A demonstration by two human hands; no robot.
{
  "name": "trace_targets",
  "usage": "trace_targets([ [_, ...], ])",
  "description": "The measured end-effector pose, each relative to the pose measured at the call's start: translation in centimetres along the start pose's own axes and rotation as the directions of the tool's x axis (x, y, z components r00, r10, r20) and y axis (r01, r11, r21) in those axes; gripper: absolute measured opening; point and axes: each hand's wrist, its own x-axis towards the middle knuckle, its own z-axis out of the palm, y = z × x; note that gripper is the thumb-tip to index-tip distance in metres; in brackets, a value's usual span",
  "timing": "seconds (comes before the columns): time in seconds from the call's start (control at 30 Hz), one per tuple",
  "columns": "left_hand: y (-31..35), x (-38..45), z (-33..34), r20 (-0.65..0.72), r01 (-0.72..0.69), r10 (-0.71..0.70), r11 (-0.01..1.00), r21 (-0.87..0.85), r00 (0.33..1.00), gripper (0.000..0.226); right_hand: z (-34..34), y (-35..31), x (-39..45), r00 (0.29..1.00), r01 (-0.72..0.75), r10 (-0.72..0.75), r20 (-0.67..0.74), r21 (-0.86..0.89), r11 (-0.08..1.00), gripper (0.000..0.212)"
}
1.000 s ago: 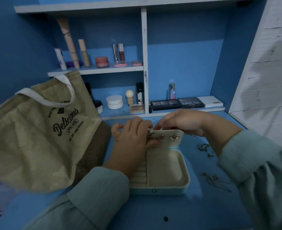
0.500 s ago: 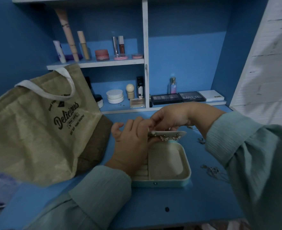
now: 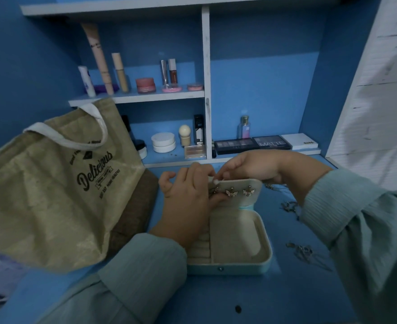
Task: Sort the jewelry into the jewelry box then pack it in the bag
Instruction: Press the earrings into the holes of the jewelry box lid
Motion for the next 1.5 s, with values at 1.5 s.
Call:
trace_targets([
  [1.5, -4.6, 3.1, 5.6, 0.859, 0.467, -0.177, 0.88, -0.08, 0.481, 0.045, 1.6, 5.4, 2.5, 0.767, -0.231, 0.336, -0.546, 0.254, 0.939, 0.018],
])
